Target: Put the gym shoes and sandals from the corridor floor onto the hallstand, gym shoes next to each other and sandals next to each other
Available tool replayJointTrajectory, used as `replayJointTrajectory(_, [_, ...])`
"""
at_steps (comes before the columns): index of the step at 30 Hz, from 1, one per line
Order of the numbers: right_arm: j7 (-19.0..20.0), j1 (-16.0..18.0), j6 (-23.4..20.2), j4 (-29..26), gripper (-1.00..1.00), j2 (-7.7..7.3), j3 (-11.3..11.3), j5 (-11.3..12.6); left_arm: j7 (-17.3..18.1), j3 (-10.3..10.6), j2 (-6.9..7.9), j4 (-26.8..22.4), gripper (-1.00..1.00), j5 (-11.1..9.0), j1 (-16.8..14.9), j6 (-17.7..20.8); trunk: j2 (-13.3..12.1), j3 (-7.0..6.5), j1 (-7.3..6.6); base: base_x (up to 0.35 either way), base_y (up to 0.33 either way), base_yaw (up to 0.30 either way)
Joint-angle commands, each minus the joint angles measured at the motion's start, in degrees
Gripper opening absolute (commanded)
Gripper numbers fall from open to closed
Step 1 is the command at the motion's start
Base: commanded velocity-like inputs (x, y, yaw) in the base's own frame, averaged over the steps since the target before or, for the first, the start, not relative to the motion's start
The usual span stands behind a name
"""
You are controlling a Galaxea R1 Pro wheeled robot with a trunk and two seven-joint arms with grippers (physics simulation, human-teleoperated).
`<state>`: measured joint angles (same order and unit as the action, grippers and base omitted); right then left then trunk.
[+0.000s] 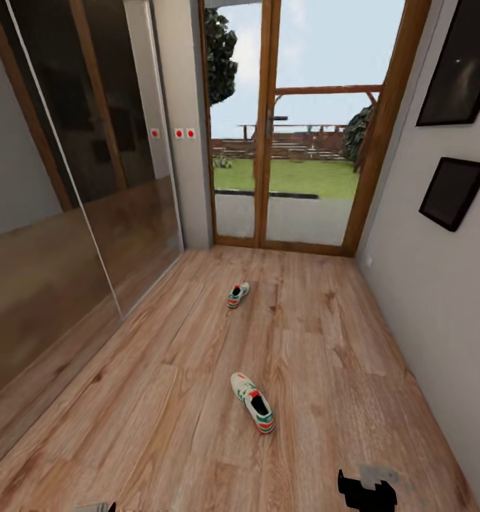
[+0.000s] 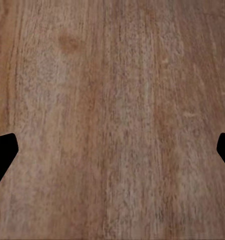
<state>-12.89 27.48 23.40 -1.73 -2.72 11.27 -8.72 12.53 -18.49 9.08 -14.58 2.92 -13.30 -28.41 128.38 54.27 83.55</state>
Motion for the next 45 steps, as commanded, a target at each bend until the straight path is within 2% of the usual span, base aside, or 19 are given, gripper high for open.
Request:
replayJointTrajectory(1, [-0.2, 0.0, 0.2, 0.1, 1.0, -0.01, 0.4, -0.6, 0.4, -0.5, -0.02, 0.1, 1.0, 0.3, -0.1, -0.2, 0.0, 0.05, -0.01, 0.016, 0.0, 0.278])
replayJointTrajectory(15, [-0.2, 0.0, 0.2, 0.0, 1.0, -0.01, 0.4, -0.6, 0.4, -0.5, -0.02, 0.1, 1.0, 0.3, -0.1, -0.2, 0.0, 0.21, -0.01, 0.004, 0.0, 0.256])
replayJointTrajectory(33, [-0.1, 0.0, 0.2, -0.3, 1.0, 0.04, 0.3, -0.8, 0.3, -0.5, -0.07, -0.2, 1.0, 0.3, -0.1, 0.0, 0.0, 1.28, -0.01, 0.0, 0.0, 0.017])
replayJointTrajectory(39, [0.1, 0.1, 0.0, -1.7, 1.0, 0.12, -1.8, -1.9, 0.3, -0.5, -0.18, -1.1, 1.0, 0.3, -0.7, 0.5, 0.0, 1.3, -0.01, 0.0, 0.0, 0.0])
replayJointTrajectory(45, [2.6, 0.1, -1.6, -8.5, 1.0, 0.16, -4.9, -3.9, 0.3, -0.3, 0.02, -1.4, 1.0, 0.4, -2.1, 1.0, 0.0, 1.3, -0.01, 0.0, 0.0, 0.0])
